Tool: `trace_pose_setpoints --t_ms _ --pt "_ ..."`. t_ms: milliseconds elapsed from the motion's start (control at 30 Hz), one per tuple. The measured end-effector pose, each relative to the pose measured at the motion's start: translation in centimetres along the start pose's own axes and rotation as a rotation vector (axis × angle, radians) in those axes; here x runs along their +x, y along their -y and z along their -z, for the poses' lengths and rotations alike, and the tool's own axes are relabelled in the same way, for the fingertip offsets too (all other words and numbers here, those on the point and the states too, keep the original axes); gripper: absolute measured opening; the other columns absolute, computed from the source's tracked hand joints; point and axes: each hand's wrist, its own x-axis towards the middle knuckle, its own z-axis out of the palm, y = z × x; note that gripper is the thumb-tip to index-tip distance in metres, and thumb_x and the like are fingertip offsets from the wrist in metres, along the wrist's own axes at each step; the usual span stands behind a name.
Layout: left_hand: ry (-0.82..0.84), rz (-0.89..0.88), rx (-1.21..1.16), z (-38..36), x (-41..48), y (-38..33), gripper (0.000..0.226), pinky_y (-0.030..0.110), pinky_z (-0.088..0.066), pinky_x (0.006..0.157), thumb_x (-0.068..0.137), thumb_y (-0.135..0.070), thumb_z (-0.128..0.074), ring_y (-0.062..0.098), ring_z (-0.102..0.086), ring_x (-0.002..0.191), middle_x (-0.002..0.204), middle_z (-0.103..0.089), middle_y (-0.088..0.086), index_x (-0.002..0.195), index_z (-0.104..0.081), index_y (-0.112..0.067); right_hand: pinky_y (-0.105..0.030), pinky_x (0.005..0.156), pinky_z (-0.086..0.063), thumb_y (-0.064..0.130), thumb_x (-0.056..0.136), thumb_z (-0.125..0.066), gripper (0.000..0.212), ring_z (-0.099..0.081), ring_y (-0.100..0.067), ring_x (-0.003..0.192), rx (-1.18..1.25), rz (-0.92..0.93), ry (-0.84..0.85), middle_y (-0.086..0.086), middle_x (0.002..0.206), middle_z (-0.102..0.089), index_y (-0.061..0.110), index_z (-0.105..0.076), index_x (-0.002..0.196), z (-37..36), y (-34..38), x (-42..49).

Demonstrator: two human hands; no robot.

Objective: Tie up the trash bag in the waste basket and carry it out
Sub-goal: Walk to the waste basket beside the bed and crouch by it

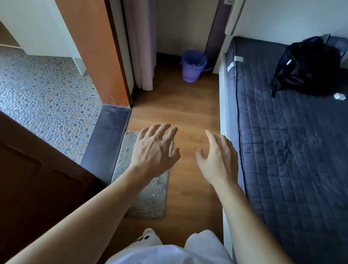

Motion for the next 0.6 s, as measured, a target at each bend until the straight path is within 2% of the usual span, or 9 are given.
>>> trace_pose_setpoints --t_ms 167,367,533,600 --pt "-0.022 -0.065 0.031 0.1 1.0 -0.3 0.060 0.045 -0.039 0.103 0.085 -0.053 -0.044 0.027 -0.052 0.126 0.140 -0.056 0.005 0.135 -0.049 -0.021 -0.053 0.101 -0.045 0.038 0.084 -0.051 0.061 -0.053 -0.033 0.124 -0.006 -0.029 -0.015 -0.010 0.131 -0.059 0.015 -0.049 0.139 0.5 0.3 0.2" --pt "-0.044 -0.060 0.033 -0.7 4.1 -0.6 0.060 0.045 -0.039 0.102 0.084 -0.052 -0.046 0.027 -0.053 0.125 0.138 -0.058 0.004 0.134 -0.051 -0.020 -0.050 0.100 -0.046 0.031 0.083 -0.061 0.058 -0.055 -0.033 0.122 -0.031 -0.013 -0.041 -0.010 0.130 -0.061 0.014 -0.053 0.138 0.8 -1.0 2.8" --pt "0.009 -0.060 0.051 -2.1 8.7 -1.7 0.060 0.046 -0.039 0.103 0.084 -0.053 -0.048 0.028 -0.052 0.125 0.139 -0.057 0.005 0.135 -0.051 -0.020 -0.053 0.100 -0.046 0.035 0.083 -0.051 0.060 -0.054 -0.034 0.122 0.019 -0.029 -0.022 -0.012 0.129 -0.060 0.012 -0.051 0.138 0.7 -3.3 7.3" --pt "0.013 -0.052 0.068 -2.5 11.3 -2.3 0.060 0.046 -0.040 0.102 0.084 -0.052 -0.050 0.028 -0.054 0.123 0.137 -0.058 0.005 0.134 -0.052 -0.020 -0.052 0.099 -0.047 0.033 0.084 -0.055 0.058 -0.054 -0.034 0.121 0.033 -0.022 -0.015 -0.013 0.129 -0.060 0.011 -0.052 0.138 1.1 -4.4 9.7"
